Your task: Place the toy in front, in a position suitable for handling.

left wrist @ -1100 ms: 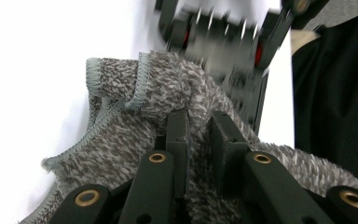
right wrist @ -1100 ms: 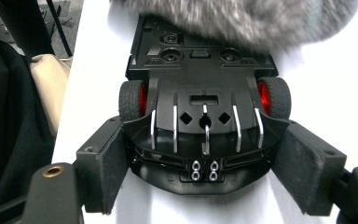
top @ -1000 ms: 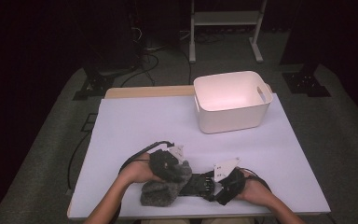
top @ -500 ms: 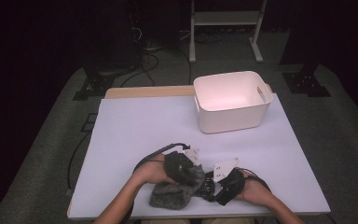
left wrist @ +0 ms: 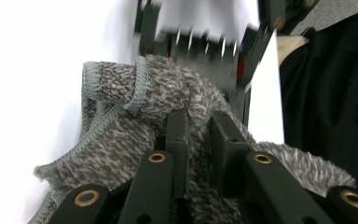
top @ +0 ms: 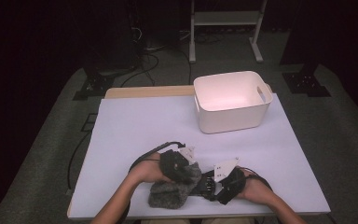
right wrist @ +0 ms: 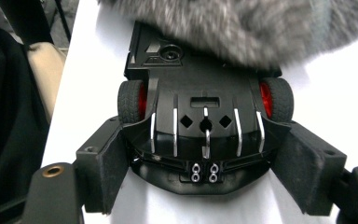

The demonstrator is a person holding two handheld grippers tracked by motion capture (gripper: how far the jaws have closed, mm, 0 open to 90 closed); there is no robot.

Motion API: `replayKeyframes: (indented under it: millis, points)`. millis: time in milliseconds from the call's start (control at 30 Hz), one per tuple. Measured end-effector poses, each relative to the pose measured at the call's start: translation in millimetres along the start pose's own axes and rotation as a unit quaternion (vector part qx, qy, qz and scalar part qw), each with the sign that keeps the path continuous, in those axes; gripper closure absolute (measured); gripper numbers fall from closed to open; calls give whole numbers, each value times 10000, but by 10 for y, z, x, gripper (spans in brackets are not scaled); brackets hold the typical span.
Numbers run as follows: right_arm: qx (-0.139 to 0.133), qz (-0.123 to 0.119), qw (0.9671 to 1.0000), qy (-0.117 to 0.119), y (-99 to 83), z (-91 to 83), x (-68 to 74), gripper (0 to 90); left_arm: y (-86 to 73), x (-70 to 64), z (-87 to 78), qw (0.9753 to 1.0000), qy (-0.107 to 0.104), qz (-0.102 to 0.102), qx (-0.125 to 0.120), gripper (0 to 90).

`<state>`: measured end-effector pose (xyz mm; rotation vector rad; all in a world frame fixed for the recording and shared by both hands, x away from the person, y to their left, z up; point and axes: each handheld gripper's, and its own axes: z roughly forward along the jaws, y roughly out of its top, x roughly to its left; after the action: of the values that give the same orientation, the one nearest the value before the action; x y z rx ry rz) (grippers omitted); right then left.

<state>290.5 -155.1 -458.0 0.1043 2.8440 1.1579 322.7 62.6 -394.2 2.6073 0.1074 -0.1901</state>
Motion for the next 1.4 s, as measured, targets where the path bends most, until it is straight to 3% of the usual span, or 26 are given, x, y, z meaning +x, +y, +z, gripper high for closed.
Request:
replayKeyframes:
  millis: [200,400,1033,1400]
  points:
    - [63,40,9999,-83,-77,-94,-54,233,-167,56,-115,9996,192,-221,61,786]
    - [15,297,9996,-19,-158,-135,-116,229,-188,90,-64,9995,123,-289,5,787]
    - [18,802,9967,86,-165,-200,-151,179,31,7,91,10000,-96,2,-27,786]
    - [60,984,9947,283,-54,-268,-204,162,67,-28,113,9999,-23,94,66,787]
